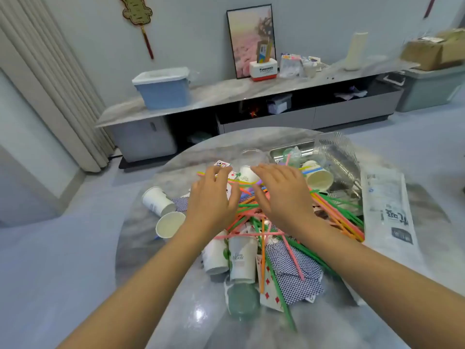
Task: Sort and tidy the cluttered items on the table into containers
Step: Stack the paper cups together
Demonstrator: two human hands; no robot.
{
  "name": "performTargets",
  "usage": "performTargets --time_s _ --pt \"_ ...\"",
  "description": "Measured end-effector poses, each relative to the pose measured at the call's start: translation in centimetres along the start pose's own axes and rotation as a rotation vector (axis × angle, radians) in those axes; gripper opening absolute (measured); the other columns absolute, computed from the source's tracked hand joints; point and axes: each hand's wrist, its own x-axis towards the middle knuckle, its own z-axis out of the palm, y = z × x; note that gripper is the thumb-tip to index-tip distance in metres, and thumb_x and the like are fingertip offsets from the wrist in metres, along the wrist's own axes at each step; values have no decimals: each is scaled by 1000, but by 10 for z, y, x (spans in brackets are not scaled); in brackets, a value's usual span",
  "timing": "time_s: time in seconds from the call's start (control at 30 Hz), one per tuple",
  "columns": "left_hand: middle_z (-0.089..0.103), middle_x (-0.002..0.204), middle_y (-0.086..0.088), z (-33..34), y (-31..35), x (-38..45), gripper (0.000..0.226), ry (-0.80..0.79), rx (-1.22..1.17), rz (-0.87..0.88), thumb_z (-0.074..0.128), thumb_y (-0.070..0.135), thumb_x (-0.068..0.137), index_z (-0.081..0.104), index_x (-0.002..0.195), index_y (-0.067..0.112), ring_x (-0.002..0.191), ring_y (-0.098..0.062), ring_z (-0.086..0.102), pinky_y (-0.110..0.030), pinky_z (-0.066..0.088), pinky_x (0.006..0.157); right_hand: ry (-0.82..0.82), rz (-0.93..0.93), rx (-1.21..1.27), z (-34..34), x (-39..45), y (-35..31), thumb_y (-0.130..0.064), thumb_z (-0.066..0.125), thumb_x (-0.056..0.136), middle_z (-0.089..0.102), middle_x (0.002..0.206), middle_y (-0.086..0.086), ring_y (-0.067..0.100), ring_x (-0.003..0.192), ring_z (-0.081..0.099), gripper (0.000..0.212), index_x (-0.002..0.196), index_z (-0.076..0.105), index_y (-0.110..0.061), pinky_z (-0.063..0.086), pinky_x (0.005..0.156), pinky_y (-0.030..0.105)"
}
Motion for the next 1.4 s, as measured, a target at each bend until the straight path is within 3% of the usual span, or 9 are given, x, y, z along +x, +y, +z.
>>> performTargets --time_s 0.23,0.37,0.53,0.8,1.0,1.07,1.13,1.27,1.4 --pt "51 127 -6 1 4 -51 39 -142 71 -13 40 32 97 48 131 16 112 -27 52 -38 40 89 -129 35 -14 -35 -49 -18 -35 41 90 71 97 1 23 92 64 39 114 65 -15 47 80 38" --pt "57 123 -3 20 -4 -74 32 -265 85 33 45 32 96 58 121 17 115 -21 48 -35 40 92 -420 55 24 -36 -80 -21 -35 44 94 64 118 1 22 109 57 38 127 55 -20 42 89 35" --pt "43 137 -4 42 -6 -74 38 -538 87 53 51 27 95 50 132 16 131 -21 31 -35 33 104 -724 211 95 -12 -87 -25 -39 50 93 58 129 -3 18 119 49 41 132 50 -27 44 95 36" --pt "31 139 -1 54 -25 -64 62 -583 -115 -58 71 28 82 42 136 17 122 -19 42 -27 37 100 -802 362 266 13 -79 -28 -46 63 83 63 116 -3 15 105 58 54 129 54 -20 47 85 30" --pt "63 103 -2 50 -26 -58 9 -472 -232 -140 67 20 86 63 93 17 86 -11 53 -21 40 69 -836 470 407 16 -82 -27 -50 72 73 68 103 0 16 92 61 51 112 65 -18 48 78 31" --pt "66 90 0 45 -28 -56 3 -410 -327 -205 65 19 87 67 86 16 77 -9 55 -16 40 60 -843 506 538 12 -80 -30 -49 74 72 70 100 6 20 93 64 50 111 65 -20 50 83 37" --pt "63 79 4 40 -31 -55 4 -381 -440 -290 65 20 87 67 84 18 70 -6 53 -15 39 57 -856 551 628 10 -77 -33 -46 75 73 70 102 5 20 94 65 55 120 57 -23 52 85 39" --pt "62 73 3 34 -37 -57 15 -408 -647 -391 60 17 91 64 78 23 63 -9 55 -22 48 59 -881 612 598 13 -78 -34 -40 74 75 55 93 -12 6 81 57 79 140 33 -21 45 61 19" --pt "64 99 5 30 -49 -60 13 -397 -230 -198 56 17 92 67 92 22 83 -12 55 -26 44 75 -924 609 518 12 -79 -34 -34 72 77 45 111 -3 12 89 50 80 143 29 -22 39 58 17"
